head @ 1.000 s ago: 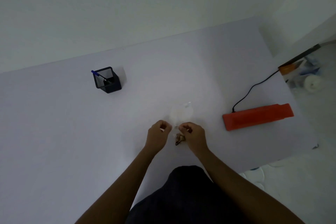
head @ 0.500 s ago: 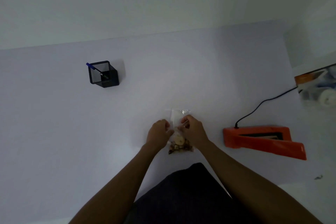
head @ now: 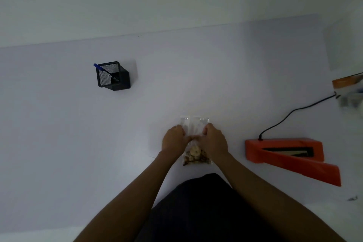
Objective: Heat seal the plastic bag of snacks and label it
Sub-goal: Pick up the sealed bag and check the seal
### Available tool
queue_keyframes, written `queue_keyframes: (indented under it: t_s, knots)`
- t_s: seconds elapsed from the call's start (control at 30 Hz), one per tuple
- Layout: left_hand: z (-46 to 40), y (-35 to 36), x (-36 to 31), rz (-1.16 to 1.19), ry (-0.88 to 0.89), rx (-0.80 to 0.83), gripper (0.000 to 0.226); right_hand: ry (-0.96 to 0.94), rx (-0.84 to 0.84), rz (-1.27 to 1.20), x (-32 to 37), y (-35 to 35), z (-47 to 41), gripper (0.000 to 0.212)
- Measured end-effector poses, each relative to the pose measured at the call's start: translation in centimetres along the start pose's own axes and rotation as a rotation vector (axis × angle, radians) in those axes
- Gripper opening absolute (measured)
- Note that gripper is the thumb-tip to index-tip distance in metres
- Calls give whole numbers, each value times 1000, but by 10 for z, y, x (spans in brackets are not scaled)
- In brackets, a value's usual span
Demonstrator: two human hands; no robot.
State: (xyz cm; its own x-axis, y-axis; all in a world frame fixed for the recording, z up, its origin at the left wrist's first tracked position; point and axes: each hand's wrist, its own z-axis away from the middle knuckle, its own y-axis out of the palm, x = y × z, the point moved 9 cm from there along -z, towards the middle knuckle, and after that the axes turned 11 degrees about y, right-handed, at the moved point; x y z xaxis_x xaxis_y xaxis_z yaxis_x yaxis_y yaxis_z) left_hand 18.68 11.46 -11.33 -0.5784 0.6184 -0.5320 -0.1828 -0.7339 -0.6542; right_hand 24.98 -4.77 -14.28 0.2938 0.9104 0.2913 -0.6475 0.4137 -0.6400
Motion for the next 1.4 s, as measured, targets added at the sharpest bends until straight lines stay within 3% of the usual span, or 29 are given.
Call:
queue_keyframes:
  t_s: [0.1,0.27,0.4,0.9,1.07,1.27,1.4]
  knots:
    - [1,1,-1,-44,5,-7,64,15,0,10,-2,-2,-3,64]
    - [0,1,-3,-78,25,8,65,12,-1,6,0,-8,2,60]
    - [-1,2,-2,-56,-2,40,48,11,-3,6,2,-11,4,64]
    - [-2,5,0,-135,-77,24,31,-6,21,-33,-8,-18,0,47]
    - [-4,7,5,-84,-62,54,38,-9,22,-24,-5,-17,0,46]
    - [-5,5,-6,-99,-21,113,84,39,13,-31,-8,-16,-2,50]
    - [-5,3,-4,-139,-75,46,77,27,28,-23,-5,-15,-2,53]
